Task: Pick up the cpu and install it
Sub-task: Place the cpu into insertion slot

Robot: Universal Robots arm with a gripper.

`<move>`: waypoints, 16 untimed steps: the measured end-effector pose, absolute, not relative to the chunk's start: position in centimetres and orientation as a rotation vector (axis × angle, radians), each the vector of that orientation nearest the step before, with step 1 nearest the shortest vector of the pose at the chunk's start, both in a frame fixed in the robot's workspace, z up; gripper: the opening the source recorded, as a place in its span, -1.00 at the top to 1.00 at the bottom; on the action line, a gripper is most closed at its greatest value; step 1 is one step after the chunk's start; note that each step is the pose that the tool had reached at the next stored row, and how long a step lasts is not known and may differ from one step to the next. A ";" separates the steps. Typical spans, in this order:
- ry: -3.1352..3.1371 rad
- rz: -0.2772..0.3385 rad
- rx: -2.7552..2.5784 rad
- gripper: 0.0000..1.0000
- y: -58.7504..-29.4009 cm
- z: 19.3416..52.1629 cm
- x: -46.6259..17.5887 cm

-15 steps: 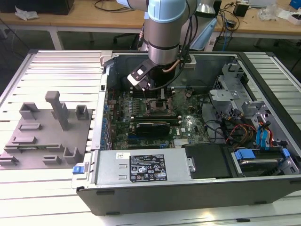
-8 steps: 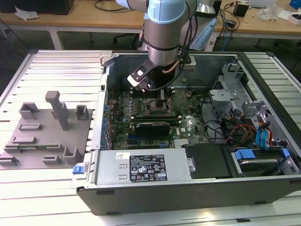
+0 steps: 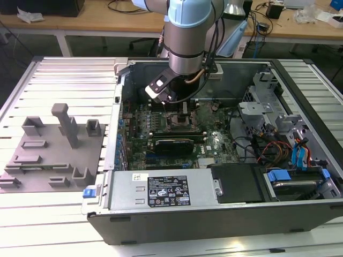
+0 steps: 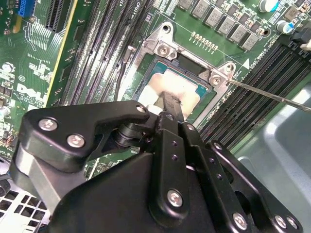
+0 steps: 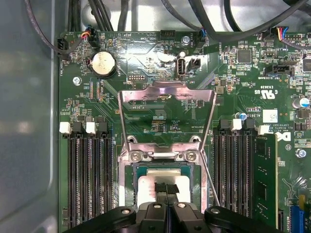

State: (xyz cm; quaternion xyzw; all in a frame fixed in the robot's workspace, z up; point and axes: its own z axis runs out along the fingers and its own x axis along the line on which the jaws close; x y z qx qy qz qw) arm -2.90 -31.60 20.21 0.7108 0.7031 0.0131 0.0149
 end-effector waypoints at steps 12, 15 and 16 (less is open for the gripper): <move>2.188 0.042 2.212 0.79 -31.6 20.6 -2.9; 2.188 0.042 2.212 0.79 -31.6 20.9 -2.9; 2.188 0.042 2.212 0.79 -31.6 21.0 -2.9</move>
